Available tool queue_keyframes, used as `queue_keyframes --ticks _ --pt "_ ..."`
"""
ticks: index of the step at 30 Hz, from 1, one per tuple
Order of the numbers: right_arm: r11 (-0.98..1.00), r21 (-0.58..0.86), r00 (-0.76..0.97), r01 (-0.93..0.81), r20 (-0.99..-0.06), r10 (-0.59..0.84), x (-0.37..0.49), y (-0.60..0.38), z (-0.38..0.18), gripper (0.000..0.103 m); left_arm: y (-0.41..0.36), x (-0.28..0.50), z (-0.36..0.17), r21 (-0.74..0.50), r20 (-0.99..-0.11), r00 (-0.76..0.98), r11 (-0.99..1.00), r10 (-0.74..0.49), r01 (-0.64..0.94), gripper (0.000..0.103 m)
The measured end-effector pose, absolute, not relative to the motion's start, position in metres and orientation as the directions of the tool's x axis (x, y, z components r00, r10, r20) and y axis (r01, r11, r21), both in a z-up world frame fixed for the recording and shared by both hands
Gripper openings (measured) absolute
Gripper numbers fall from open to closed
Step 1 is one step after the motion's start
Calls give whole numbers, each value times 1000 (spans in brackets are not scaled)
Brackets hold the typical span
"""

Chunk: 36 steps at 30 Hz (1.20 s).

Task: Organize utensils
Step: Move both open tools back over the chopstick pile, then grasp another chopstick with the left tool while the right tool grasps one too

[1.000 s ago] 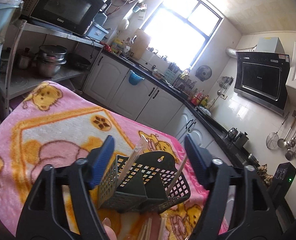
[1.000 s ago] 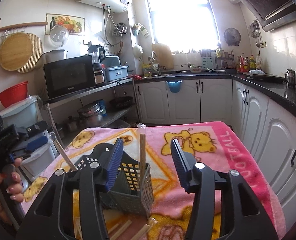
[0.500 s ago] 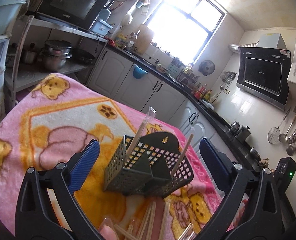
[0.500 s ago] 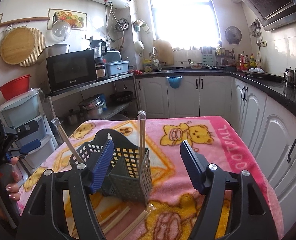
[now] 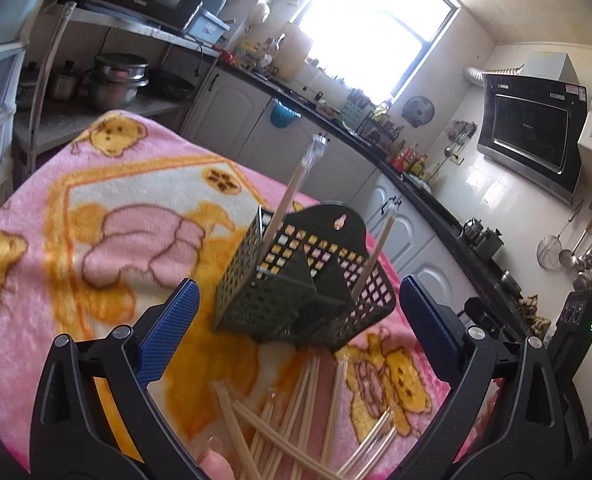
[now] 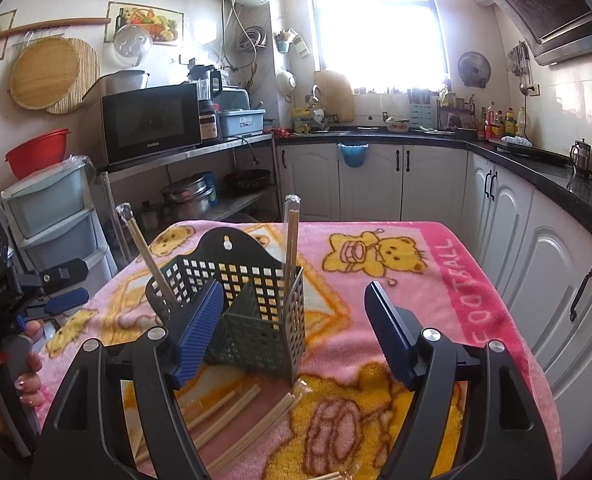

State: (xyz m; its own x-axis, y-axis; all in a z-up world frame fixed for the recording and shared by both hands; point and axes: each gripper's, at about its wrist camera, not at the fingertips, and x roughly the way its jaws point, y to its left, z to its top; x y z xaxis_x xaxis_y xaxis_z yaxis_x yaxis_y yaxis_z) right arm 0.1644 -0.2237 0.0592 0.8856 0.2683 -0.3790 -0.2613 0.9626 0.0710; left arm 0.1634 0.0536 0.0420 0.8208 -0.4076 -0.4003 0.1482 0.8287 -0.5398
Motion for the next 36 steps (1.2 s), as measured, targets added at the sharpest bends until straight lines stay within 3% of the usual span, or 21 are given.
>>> queue_keyframes --ticks 26,33,36 --pt "964 56 835 -261 -488 254 139 -232 20 71 31 143 -13 -557 -531 699 819 -479 139 91" --pt "963 54 820 -264 -513 254 134 -234 10 71 27 140 -26 -566 -554 667 813 -498 136 85" --pt "963 60 812 -262 -525 254 134 -234 5 71 25 140 -31 -573 -563 648 807 -513 142 78"
